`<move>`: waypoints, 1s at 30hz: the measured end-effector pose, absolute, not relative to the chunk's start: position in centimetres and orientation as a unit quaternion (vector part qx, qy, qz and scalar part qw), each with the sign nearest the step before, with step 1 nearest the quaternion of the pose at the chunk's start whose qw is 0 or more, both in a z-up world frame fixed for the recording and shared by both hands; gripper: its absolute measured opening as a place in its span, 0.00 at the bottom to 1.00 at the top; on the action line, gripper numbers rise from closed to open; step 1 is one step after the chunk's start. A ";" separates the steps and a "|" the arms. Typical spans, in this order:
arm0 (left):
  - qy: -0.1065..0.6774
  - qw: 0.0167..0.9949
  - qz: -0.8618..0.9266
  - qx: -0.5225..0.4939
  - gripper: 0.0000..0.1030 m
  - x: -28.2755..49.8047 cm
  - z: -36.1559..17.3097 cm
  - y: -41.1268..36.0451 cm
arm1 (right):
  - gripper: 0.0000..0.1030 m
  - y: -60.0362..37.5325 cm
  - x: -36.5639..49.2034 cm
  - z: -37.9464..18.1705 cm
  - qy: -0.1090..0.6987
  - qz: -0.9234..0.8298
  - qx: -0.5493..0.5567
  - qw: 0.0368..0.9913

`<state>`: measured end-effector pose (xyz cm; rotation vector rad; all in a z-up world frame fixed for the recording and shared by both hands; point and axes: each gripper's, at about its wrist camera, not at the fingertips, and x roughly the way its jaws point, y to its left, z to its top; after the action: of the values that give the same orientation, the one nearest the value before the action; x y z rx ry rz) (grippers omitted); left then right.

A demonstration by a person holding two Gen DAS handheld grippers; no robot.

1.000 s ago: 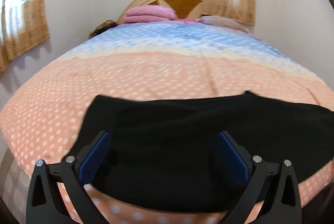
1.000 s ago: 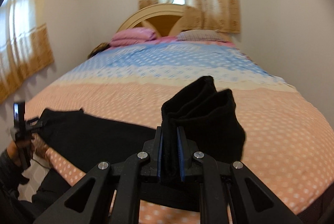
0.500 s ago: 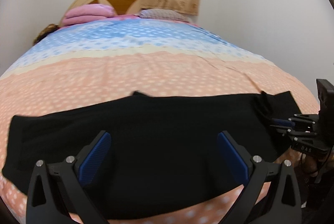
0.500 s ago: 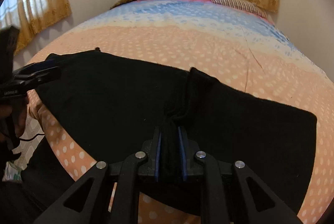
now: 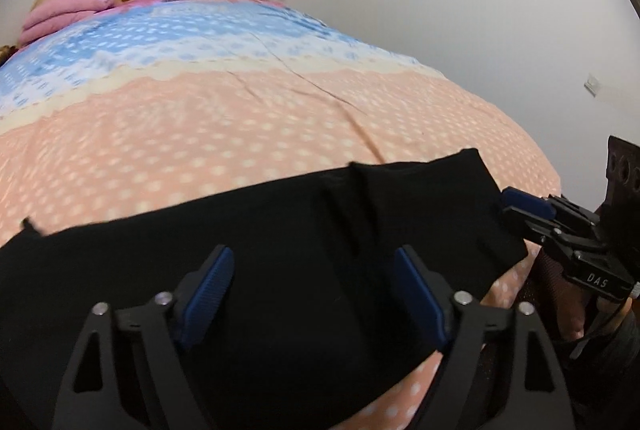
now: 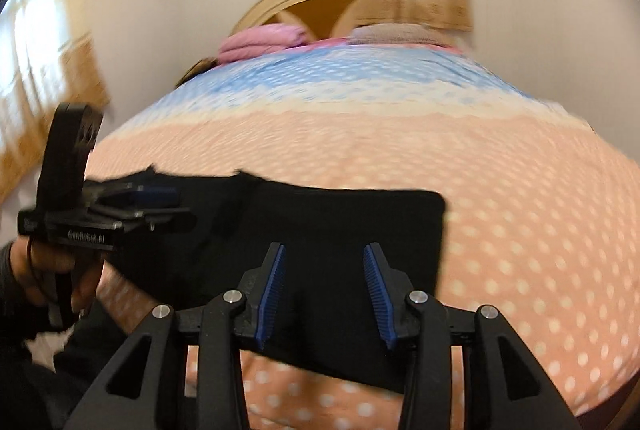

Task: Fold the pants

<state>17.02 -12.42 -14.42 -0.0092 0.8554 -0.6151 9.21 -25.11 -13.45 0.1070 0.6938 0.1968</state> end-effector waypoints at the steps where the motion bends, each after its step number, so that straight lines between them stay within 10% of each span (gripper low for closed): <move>1: 0.411 0.862 -0.297 0.000 0.80 17.1 -14.5 -13.2 | 0.42 -25.5 9.5 -13.6 0.339 0.095 0.060 0.934; 8: 0.412 0.862 -0.294 0.022 0.63 17.7 -15.1 -15.7 | 0.44 -27.0 9.4 -14.7 0.325 0.073 0.098 0.938; 13: 0.413 0.856 -0.311 0.011 0.16 17.2 -14.6 -15.6 | 0.46 -27.3 9.1 -14.7 0.309 0.067 0.106 0.943; 30: 0.413 0.859 -0.298 -0.062 0.12 17.1 -11.0 -9.2 | 0.57 -27.1 8.1 -14.3 0.270 0.068 0.099 0.955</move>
<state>17.11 -9.18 -10.98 -0.1299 0.8664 -0.6248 8.12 -27.11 -14.26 0.2013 0.5485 0.1383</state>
